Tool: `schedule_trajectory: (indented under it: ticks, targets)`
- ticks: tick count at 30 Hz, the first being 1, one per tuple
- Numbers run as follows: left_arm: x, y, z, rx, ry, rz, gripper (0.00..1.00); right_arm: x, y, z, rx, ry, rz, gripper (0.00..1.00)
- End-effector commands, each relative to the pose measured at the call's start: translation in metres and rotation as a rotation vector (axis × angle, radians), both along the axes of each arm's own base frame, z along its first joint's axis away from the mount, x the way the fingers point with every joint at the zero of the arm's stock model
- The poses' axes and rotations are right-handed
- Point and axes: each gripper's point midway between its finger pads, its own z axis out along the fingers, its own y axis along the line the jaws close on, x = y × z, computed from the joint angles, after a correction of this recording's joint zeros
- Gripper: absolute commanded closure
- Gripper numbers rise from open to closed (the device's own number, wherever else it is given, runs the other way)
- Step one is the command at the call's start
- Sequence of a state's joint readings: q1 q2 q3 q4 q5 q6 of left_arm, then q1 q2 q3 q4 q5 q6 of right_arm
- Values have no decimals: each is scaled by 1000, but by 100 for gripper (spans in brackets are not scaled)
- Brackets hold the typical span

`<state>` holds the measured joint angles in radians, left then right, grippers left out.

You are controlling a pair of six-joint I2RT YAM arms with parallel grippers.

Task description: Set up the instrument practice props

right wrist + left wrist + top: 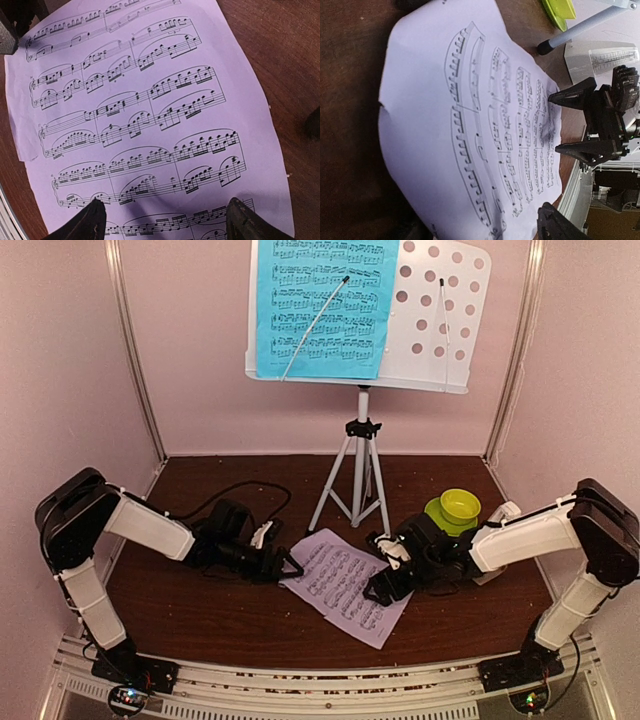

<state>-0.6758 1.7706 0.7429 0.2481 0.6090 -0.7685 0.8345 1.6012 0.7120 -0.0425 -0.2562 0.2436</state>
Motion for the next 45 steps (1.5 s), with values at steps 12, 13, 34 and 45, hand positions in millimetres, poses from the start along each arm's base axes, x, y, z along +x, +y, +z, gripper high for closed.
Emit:
schedule_trajectory:
  ticks: [12,13,34,45]
  targets:
    - [50,-33,42,-206,-136,76,3,-21,11,-17,-15,77,63,17]
    - [53,-32,42,-209,-133,88,3,-23,10,-18,-17,79,68,17]
    - [57,-29,55,-326,-112,43,61,-39,24,10,81,65,98,18]
    - [37,-14,74,-243,-260,-21,90,-34,35,49,170,5,117,17]
